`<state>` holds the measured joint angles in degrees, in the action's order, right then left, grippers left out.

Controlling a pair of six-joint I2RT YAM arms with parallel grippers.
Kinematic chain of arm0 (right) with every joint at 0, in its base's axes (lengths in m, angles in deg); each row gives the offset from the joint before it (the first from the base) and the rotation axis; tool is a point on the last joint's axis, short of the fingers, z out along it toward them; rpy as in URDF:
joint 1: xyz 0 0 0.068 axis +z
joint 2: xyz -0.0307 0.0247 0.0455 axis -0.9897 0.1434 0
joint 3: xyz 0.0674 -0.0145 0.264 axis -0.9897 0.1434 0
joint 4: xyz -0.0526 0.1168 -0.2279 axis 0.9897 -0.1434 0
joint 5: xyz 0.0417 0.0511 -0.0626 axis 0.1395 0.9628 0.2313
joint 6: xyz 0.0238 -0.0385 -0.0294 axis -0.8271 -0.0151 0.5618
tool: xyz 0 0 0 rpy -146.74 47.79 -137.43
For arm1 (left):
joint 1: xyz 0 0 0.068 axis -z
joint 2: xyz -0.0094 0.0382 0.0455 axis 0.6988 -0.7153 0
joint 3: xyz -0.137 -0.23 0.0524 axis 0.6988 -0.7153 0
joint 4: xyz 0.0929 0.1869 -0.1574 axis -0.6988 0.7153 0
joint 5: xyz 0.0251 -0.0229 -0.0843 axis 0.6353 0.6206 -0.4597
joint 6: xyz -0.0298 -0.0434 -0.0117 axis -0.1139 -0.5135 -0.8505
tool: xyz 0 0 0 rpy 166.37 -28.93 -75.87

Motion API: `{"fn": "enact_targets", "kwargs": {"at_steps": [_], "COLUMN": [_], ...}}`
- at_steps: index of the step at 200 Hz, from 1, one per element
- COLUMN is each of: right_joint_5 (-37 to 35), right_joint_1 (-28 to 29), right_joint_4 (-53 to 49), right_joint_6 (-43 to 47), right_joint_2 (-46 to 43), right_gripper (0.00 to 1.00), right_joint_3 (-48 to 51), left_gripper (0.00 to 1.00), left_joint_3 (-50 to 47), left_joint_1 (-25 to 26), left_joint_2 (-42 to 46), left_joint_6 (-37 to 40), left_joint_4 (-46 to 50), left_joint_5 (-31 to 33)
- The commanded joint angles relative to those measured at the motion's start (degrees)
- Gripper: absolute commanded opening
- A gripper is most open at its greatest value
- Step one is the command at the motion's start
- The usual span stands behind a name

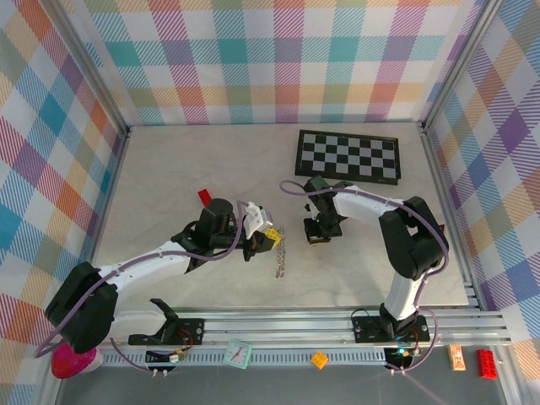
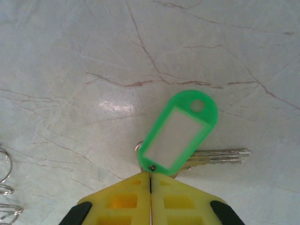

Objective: Put the keys on the keyring

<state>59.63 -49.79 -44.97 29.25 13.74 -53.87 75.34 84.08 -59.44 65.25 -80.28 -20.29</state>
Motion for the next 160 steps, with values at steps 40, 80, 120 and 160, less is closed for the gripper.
{"fn": "enact_targets", "kwargs": {"at_steps": [40, 80, 120, 160], "right_joint_5": [-1.0, 2.4, 8.1, 15.3], "right_joint_1": [0.5, 2.1, 4.8, 6.4], "right_joint_4": [-0.9, 4.6, 7.8, 11.0], "right_joint_6": [2.3, 9.0, 16.8, 22.0], "right_joint_2": [-6.9, -21.1, -31.0, -37.0], "right_gripper": [0.00, 0.00, 0.00, 0.00], "right_joint_3": [-0.6, 5.1, 9.2, 11.1], "left_gripper": [0.00, 0.00, 0.00, 0.00], "left_joint_3": [1.3, 0.6, -0.4, -1.5], "left_joint_1": [0.9, 0.9, 1.3, 2.1], "left_joint_2": [-0.3, -0.2, -0.1, 0.4], "left_joint_6": [0.0, -0.5, -0.4, 1.1], "left_joint_4": [-2.0, -3.6, -5.3, -6.3], "left_joint_5": [-1.6, -1.2, -0.2, 0.5]}}
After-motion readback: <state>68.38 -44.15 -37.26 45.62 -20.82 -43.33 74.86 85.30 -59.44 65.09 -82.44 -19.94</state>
